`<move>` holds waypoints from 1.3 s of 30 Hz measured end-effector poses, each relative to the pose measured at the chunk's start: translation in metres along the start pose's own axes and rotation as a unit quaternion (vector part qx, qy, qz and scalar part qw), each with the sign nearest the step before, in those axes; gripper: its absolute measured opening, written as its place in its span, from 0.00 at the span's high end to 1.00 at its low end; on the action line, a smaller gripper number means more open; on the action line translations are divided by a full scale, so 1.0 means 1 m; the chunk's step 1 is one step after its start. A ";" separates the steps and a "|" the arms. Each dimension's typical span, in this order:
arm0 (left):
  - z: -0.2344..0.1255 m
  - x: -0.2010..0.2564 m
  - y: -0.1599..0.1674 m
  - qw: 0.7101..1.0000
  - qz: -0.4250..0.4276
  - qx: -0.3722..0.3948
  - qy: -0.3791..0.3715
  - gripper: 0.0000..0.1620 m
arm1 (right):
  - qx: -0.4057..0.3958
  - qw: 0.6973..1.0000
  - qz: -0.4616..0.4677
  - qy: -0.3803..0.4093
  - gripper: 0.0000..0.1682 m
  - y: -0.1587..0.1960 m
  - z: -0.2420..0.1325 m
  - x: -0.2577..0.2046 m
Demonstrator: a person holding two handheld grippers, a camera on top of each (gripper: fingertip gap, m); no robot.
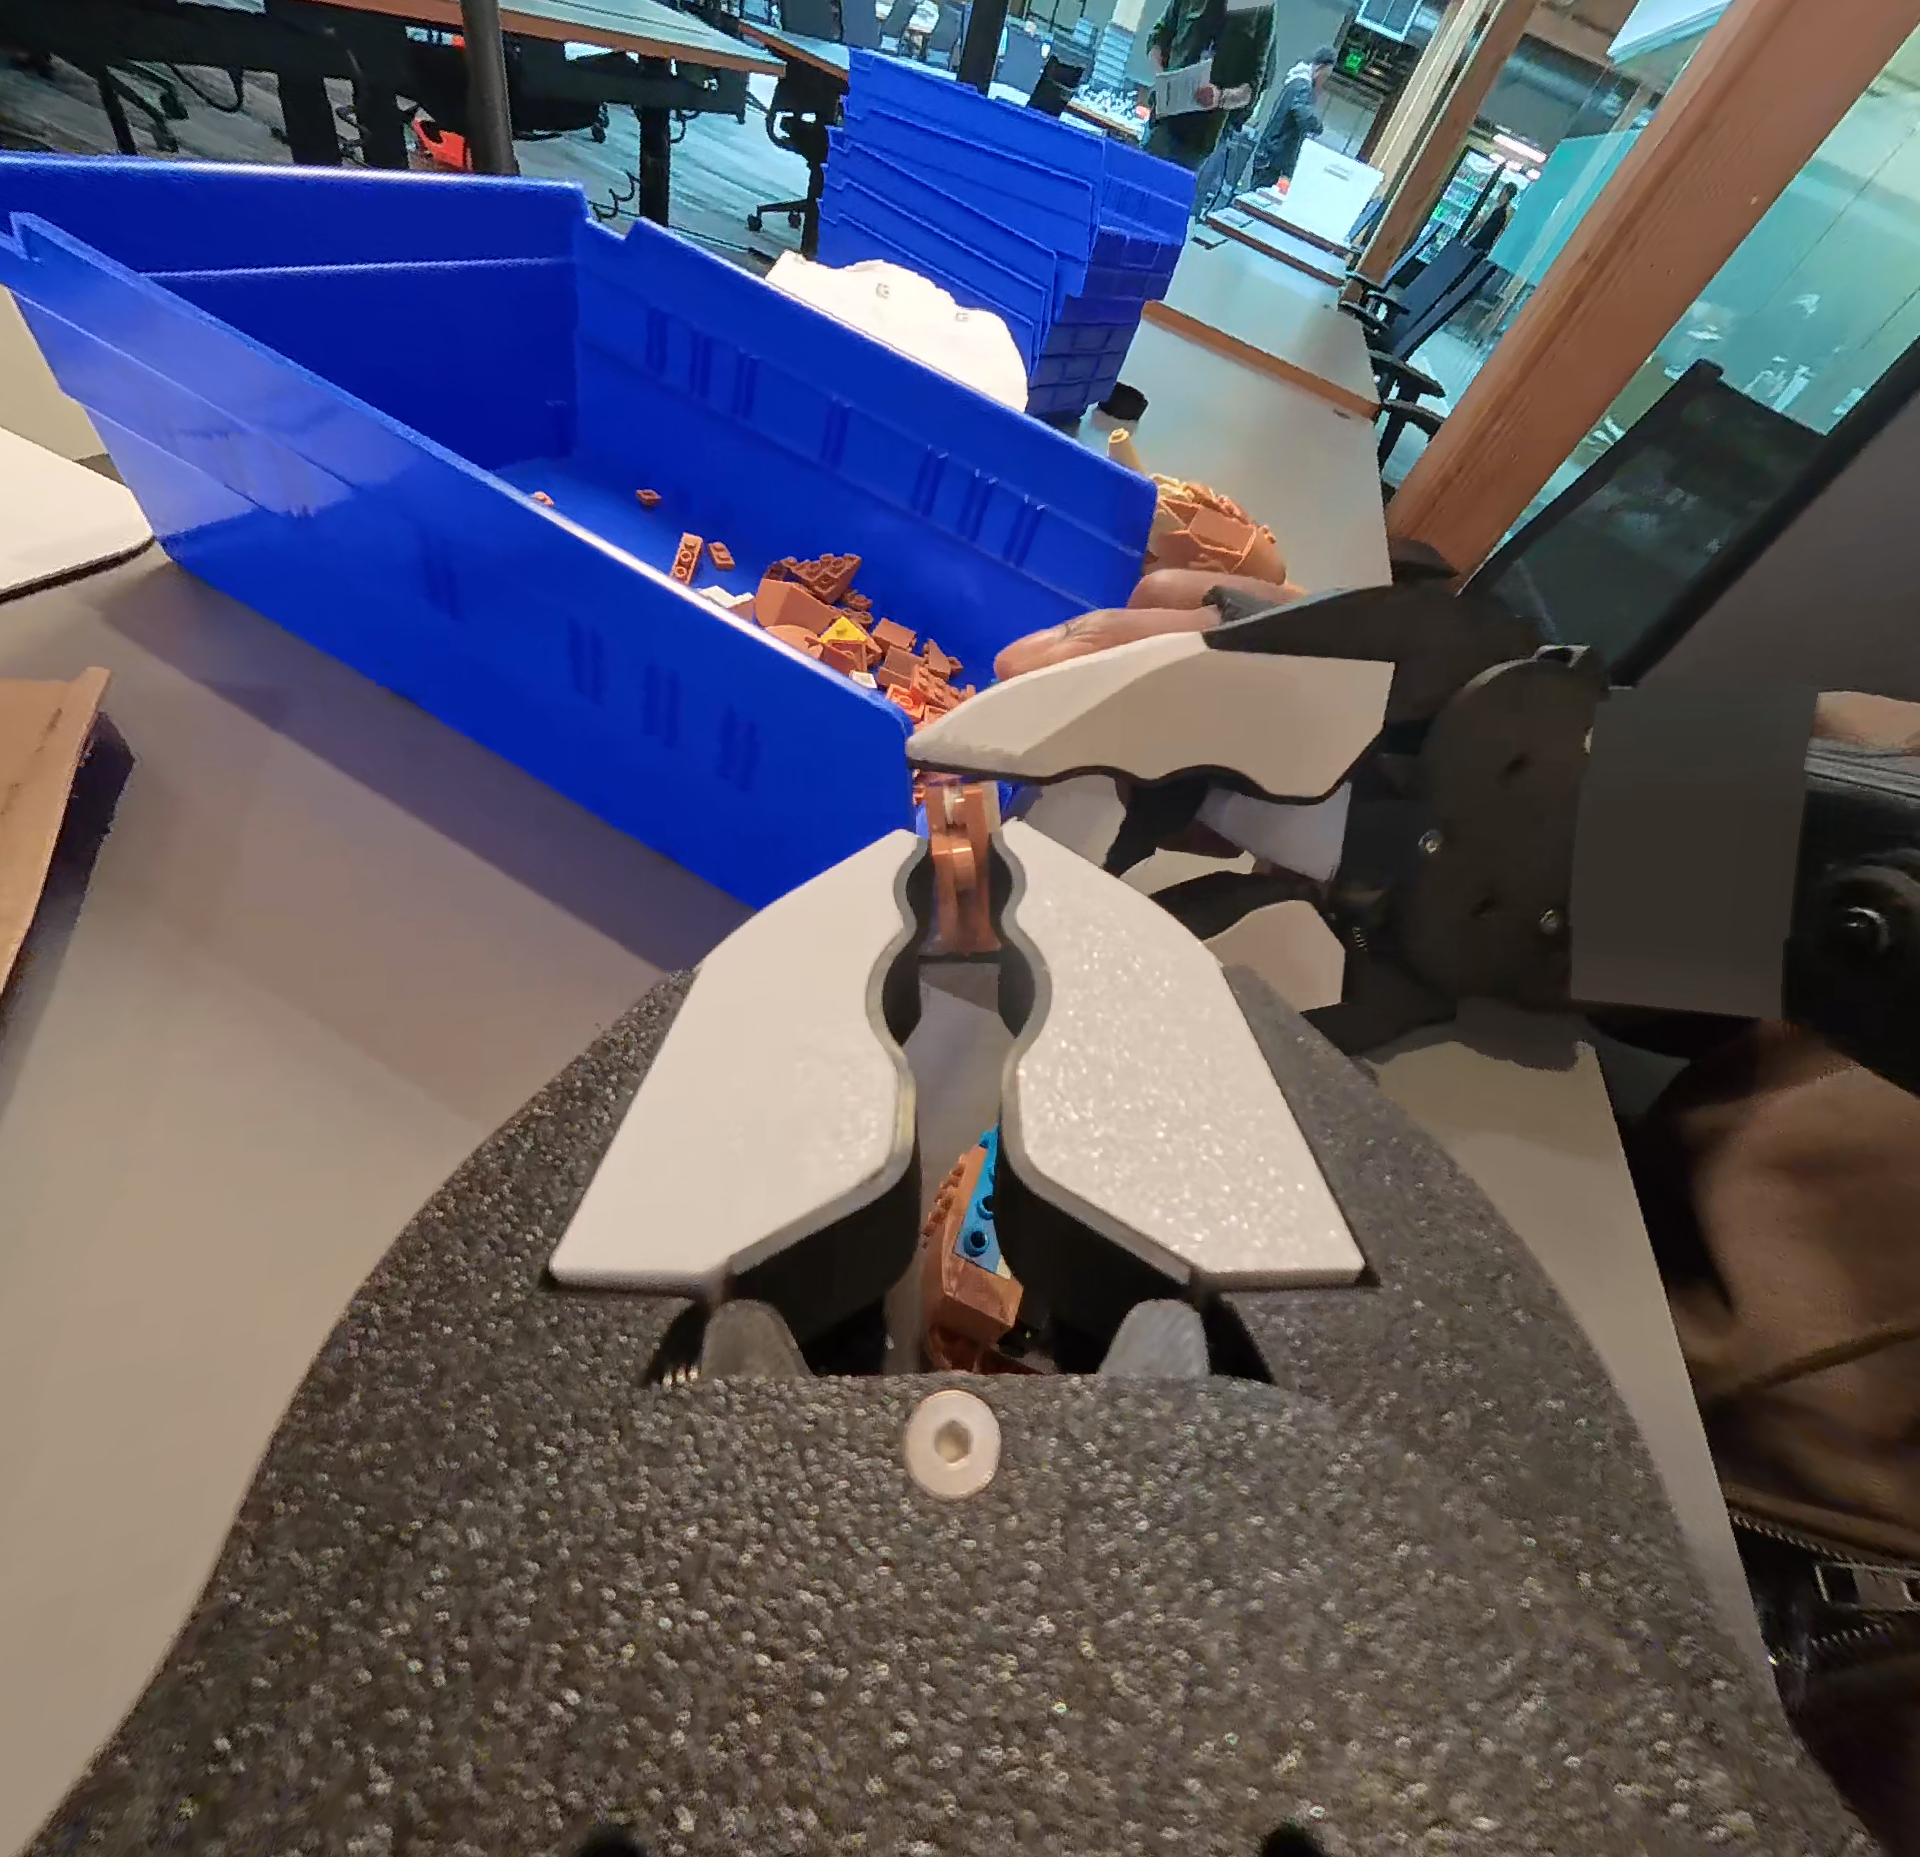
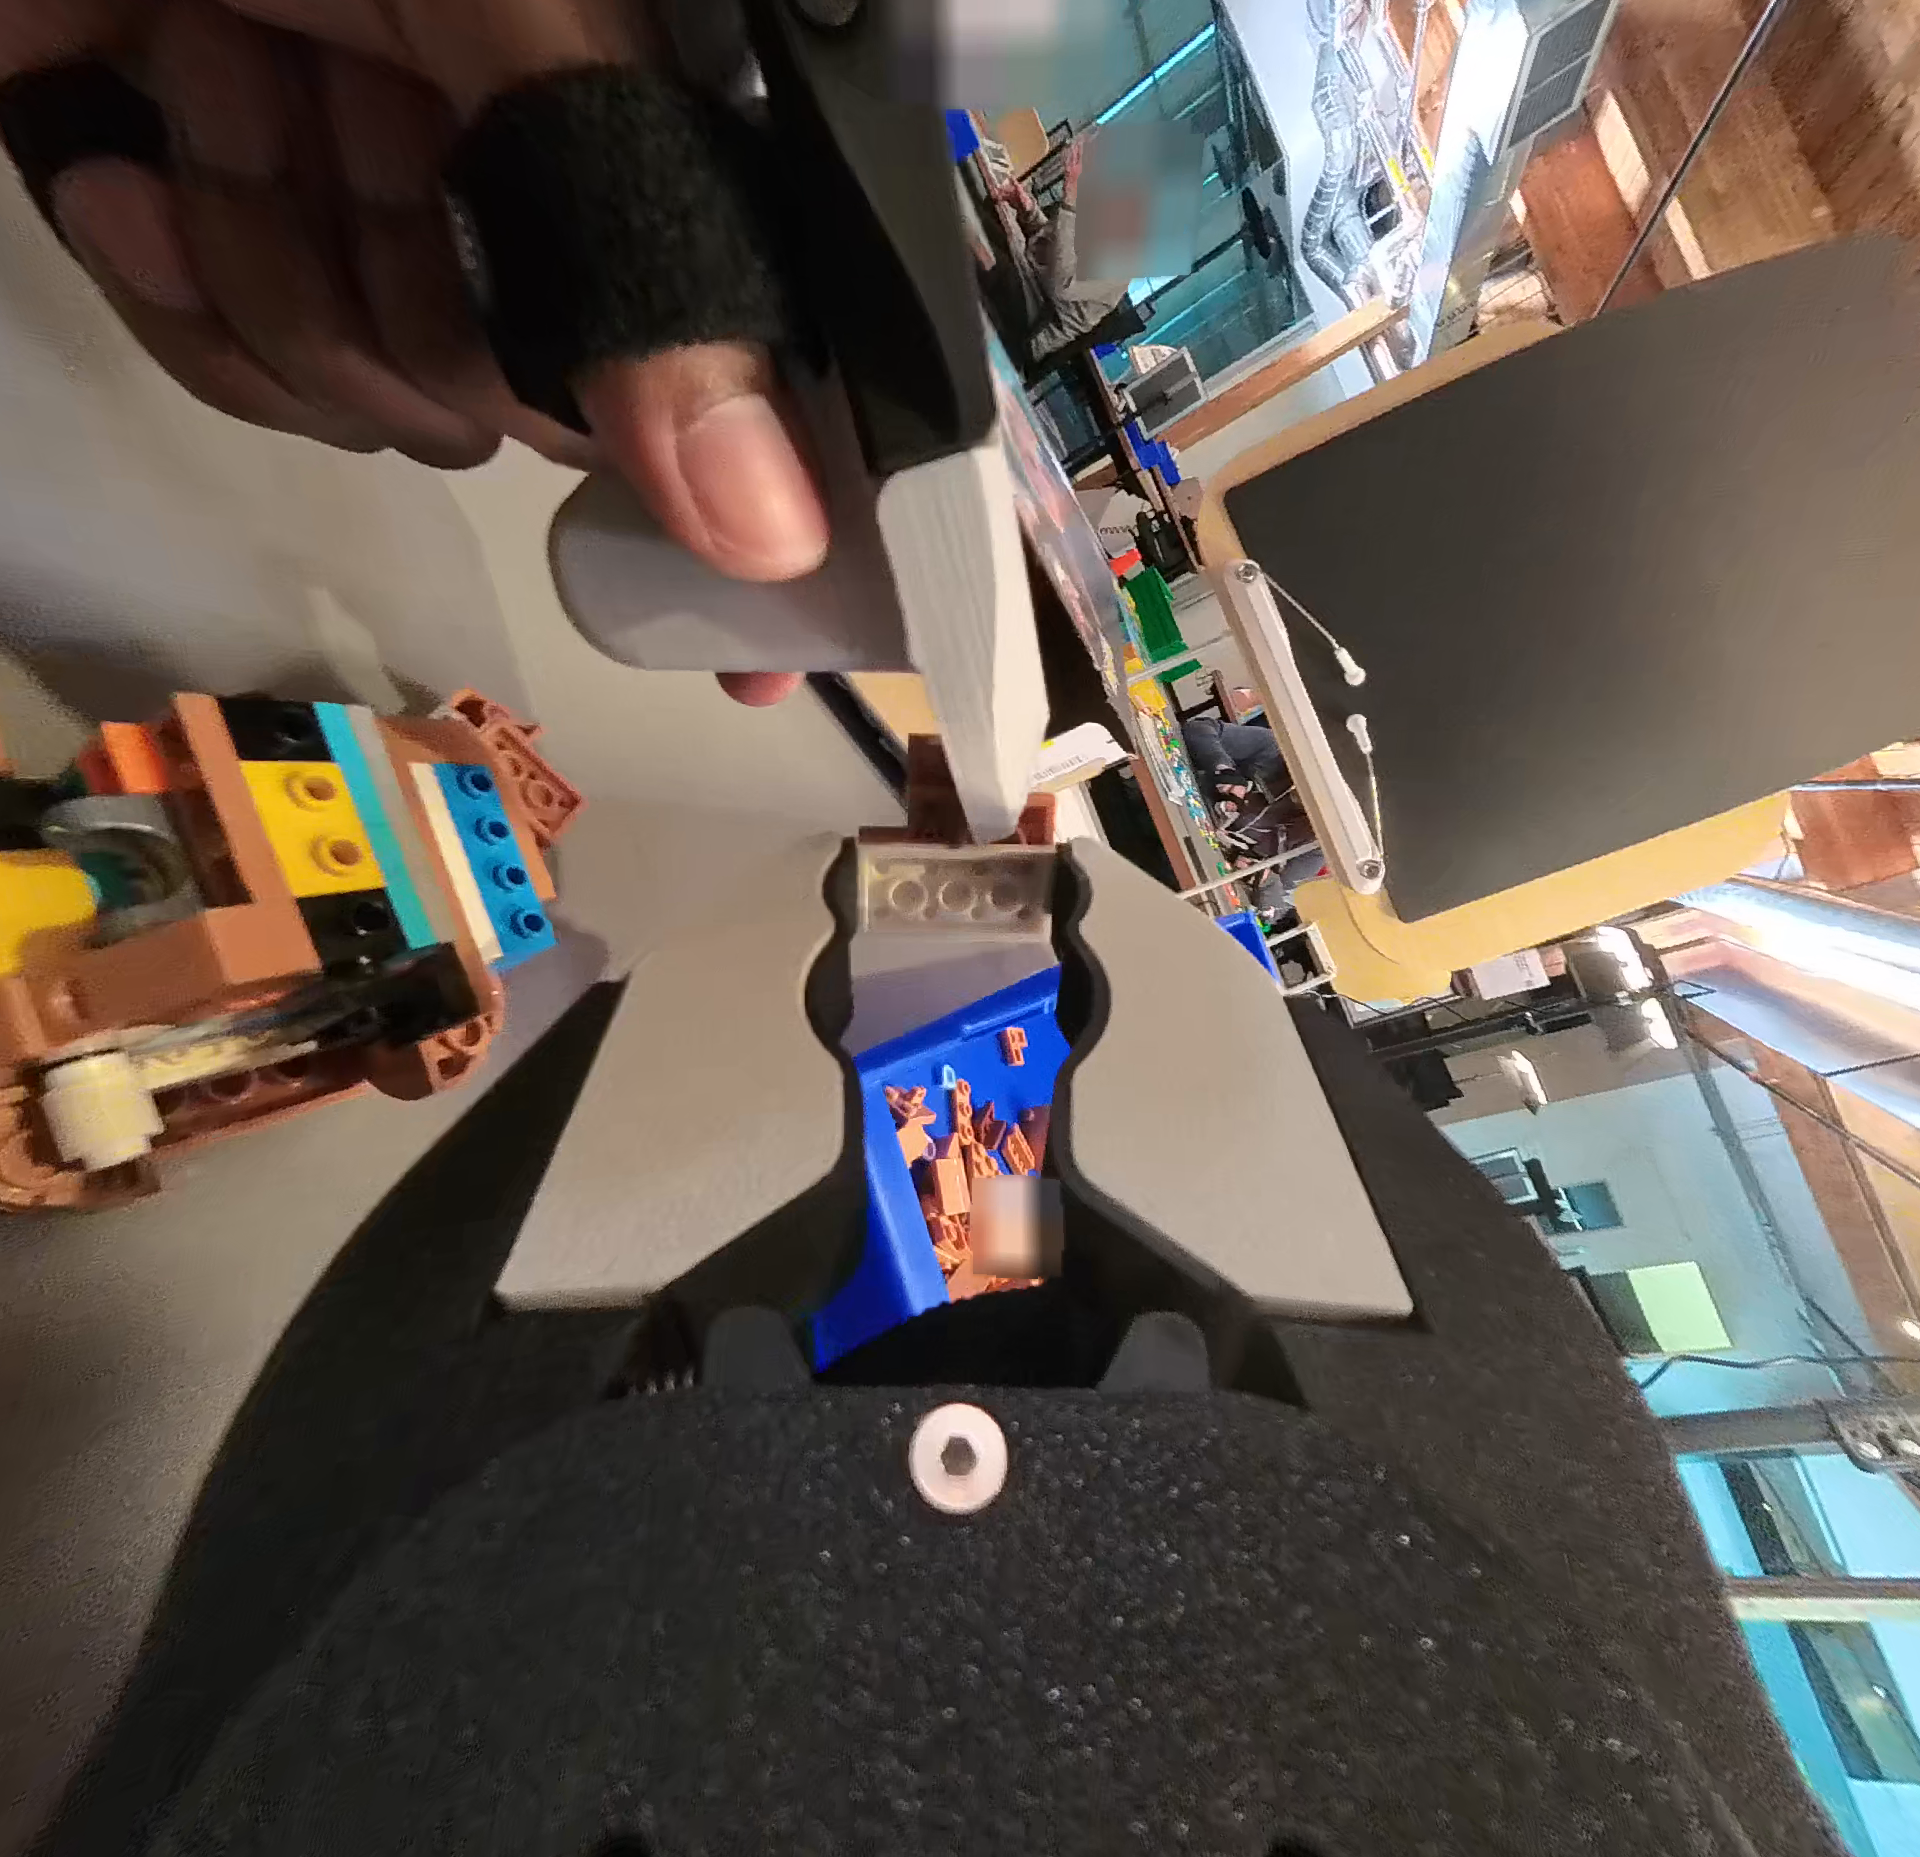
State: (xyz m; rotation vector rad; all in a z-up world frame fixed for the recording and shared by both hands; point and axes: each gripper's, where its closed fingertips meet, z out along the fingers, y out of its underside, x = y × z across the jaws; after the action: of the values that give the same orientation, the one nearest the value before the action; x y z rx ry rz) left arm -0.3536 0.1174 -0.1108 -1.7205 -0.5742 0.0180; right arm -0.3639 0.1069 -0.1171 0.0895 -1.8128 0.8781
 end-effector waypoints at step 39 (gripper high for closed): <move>-0.003 0.020 -0.017 0.983 0.170 0.065 -0.003 0.94 | 0.054 0.996 0.057 0.032 0.78 -0.010 -0.007 0.016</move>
State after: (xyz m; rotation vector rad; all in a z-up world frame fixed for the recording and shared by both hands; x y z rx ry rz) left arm -0.3415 0.1247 -0.0881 -1.6720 -0.2714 0.2962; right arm -0.3604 0.1094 -0.0976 0.0270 -1.7232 1.0481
